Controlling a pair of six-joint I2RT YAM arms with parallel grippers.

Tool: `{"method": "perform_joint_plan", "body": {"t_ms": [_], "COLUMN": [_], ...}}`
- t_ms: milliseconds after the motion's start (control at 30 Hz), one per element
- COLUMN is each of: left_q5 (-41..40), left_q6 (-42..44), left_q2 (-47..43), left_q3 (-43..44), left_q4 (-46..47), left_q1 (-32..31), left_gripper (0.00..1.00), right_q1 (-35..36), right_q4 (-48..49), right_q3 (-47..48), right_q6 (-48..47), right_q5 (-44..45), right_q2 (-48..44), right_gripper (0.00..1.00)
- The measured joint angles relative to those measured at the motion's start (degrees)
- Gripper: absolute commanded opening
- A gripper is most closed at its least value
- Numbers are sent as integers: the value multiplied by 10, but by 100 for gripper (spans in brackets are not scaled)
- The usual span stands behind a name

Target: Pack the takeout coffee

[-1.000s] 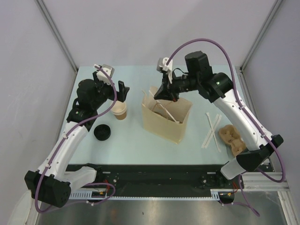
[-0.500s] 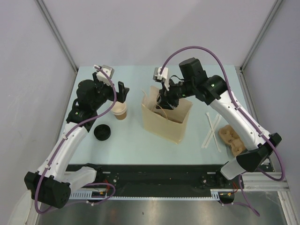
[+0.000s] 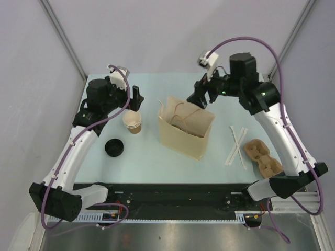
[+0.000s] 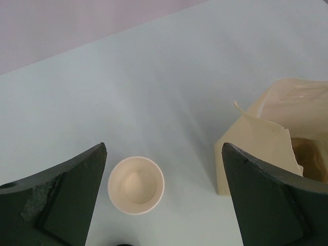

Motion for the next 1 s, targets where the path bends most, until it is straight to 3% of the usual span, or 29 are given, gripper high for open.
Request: {"method": "perform_joint_plan", "body": {"t_ms": [100,300,533,733,1000], "left_q5": [5,63,70,70,71], "left_q6": [7,10,11,14,8], "left_q2": [30,115,193,175,125], "left_q3": [48,156,205,116,6], "left_q4": [-48,-140,-233,-249,-252], "left_q1": [8,49,71,73,73], "left_gripper": [100,99,100,99,99], "right_q1": [-66,-242,-440,-511,-508], "right_q4": [24,53,48,6,-12], "right_q3": [1,-20,-202,-287,-363], "right_q6": [36,121,141,117,90], "right_q5": [14,12,-13,-28,-35], "right_q2": [-18,-27,-55,-57,-100], "right_gripper": [92,97,100,100,100]}}
